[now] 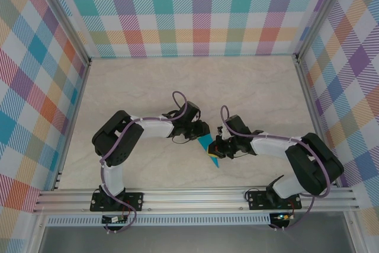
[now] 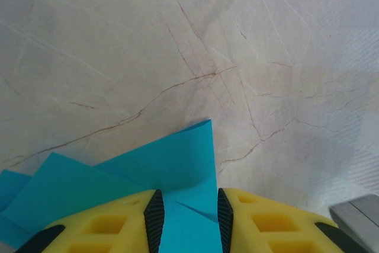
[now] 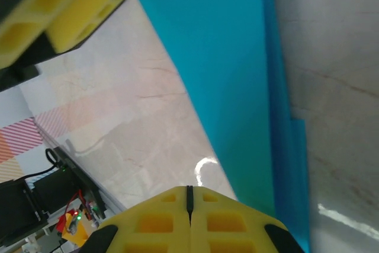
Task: Fold a paper plane with a square sheet of paper (pick it up from the middle)
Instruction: Perform the fifth fold on the wing at the bottom-center of the table.
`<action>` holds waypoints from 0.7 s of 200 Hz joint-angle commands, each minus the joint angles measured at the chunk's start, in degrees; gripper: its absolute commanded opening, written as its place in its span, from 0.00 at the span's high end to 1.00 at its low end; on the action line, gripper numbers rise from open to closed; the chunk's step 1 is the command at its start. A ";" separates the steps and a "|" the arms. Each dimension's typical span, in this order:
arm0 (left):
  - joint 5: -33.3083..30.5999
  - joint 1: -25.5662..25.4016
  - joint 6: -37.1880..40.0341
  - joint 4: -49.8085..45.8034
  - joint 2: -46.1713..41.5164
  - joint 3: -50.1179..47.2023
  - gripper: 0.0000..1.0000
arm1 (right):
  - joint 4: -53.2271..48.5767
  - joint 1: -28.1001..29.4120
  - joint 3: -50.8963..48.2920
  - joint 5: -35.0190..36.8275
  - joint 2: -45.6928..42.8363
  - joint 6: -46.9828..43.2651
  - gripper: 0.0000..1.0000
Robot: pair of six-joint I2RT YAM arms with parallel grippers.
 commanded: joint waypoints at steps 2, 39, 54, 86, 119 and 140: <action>-2.05 -1.27 0.31 -5.87 4.20 -1.52 0.66 | 0.41 -0.26 1.10 1.76 3.28 -1.72 1.00; -2.86 -1.30 0.46 -6.92 4.33 -1.40 0.66 | 1.50 -0.26 -2.66 0.80 8.21 -2.05 1.00; -3.21 -1.31 0.62 -7.40 4.29 -1.43 0.66 | 1.41 -0.26 -4.11 0.07 7.13 -2.69 1.00; -4.31 -1.30 0.84 -8.40 4.00 -1.71 0.67 | -1.74 -0.26 -6.32 -0.19 1.20 -4.27 1.00; -4.38 -1.29 0.99 -8.40 4.54 -1.61 0.67 | -7.53 -0.22 -7.21 0.06 -4.90 -6.64 0.96; -4.41 -1.28 1.03 -8.35 4.62 -1.65 0.67 | -10.08 -0.24 -8.57 -0.04 -7.37 -8.37 0.92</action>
